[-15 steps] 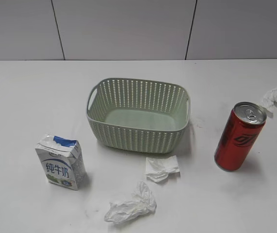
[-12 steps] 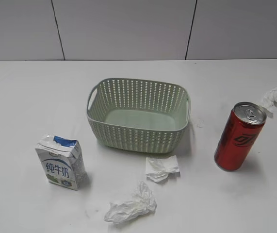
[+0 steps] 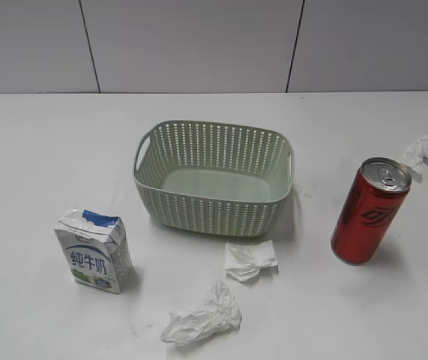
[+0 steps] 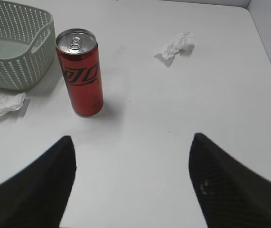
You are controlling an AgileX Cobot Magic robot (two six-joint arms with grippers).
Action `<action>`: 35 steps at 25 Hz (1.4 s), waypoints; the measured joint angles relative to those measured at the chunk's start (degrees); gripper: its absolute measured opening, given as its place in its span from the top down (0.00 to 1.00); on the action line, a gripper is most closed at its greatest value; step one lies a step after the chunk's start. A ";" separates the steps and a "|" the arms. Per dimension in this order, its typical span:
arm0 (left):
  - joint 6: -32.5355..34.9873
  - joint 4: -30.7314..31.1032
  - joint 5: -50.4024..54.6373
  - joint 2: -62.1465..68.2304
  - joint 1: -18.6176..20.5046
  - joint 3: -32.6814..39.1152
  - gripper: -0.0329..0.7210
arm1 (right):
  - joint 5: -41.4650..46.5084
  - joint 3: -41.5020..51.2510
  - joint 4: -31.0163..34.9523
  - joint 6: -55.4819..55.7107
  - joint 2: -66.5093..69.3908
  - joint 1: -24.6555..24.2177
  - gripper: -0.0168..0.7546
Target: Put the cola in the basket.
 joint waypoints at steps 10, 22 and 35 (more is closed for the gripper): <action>0.00 0.00 0.00 0.00 0.00 0.00 0.31 | -1.24 -3.39 0.67 0.00 14.50 0.00 0.13; 0.00 0.00 0.00 0.00 0.00 0.00 0.31 | -1.52 -13.93 3.98 0.33 42.16 0.00 0.20; 0.00 0.00 0.00 0.00 0.00 0.00 0.31 | -2.10 -25.89 10.54 -6.11 66.93 0.11 0.18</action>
